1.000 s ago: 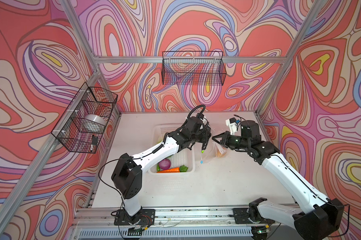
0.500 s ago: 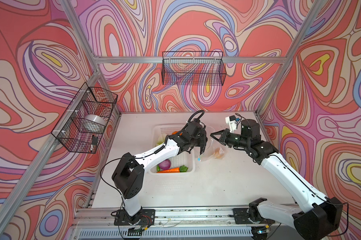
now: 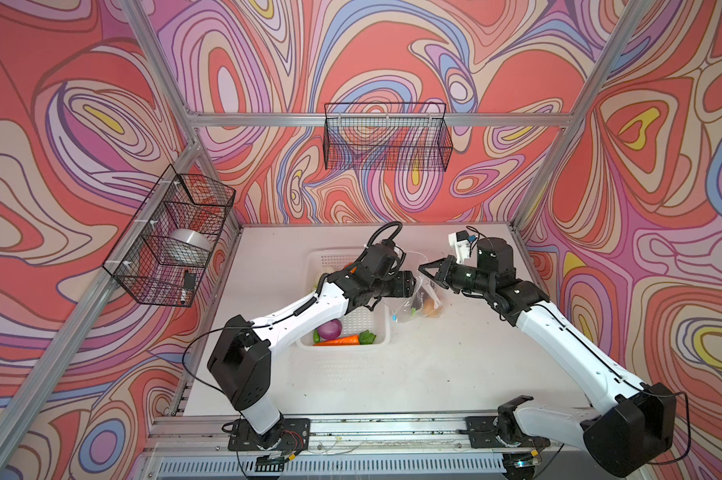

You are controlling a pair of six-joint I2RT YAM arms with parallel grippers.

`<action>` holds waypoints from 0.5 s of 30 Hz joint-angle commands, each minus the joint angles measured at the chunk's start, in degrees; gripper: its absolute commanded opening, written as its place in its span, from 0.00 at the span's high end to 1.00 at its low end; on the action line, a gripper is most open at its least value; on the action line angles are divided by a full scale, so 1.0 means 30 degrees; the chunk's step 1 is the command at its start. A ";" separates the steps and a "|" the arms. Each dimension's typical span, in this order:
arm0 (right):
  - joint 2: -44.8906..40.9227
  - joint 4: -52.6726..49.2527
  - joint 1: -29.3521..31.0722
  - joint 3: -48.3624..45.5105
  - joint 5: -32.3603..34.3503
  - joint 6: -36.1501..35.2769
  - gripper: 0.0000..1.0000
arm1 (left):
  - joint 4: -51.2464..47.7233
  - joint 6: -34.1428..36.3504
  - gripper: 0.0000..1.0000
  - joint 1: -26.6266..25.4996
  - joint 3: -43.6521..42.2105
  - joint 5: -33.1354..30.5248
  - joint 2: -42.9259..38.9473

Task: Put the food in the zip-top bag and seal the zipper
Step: 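Open the left gripper to release the eggplant inside the bag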

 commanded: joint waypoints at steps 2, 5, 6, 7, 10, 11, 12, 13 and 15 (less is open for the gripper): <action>0.0426 0.0166 0.0090 -0.0380 0.0613 -0.0351 1.00 | -0.0204 -0.0152 0.28 -0.0005 -0.0957 0.0289 -0.2204; 0.0638 0.0317 0.0090 -0.0413 0.0535 -0.0298 1.00 | -0.0030 0.0243 0.27 -0.0015 -0.1489 0.0468 -0.3028; 0.0680 0.0463 0.0090 -0.0465 0.0483 -0.0222 1.00 | -0.0245 0.0379 0.27 0.0006 -0.1465 0.0536 -0.3111; 0.0716 0.0619 0.0090 -0.0495 0.0402 -0.0098 1.00 | -0.0516 0.0449 0.27 0.0015 -0.1407 0.0524 -0.3135; 0.0816 0.1047 0.0089 -0.0427 0.0078 0.0068 1.00 | -0.0686 0.0458 0.27 0.0028 -0.1434 0.0613 -0.3086; 0.0802 0.1178 0.0088 -0.0347 -0.0049 0.0127 1.00 | -0.0699 0.0485 0.27 0.0026 -0.1434 0.0623 -0.3030; 0.0711 0.1291 0.0090 -0.0310 -0.0208 0.0140 1.00 | -0.0685 0.0514 0.26 0.0035 -0.1392 0.0609 -0.2972; 0.0639 0.1349 0.0075 -0.0255 -0.0294 0.0133 1.00 | -0.0747 0.0516 0.26 0.0057 -0.1310 0.0569 -0.2870; 0.0339 0.1129 0.0075 0.0045 -0.0232 -0.0088 1.00 | -0.1000 0.0541 0.24 0.0152 -0.0803 0.0850 -0.2535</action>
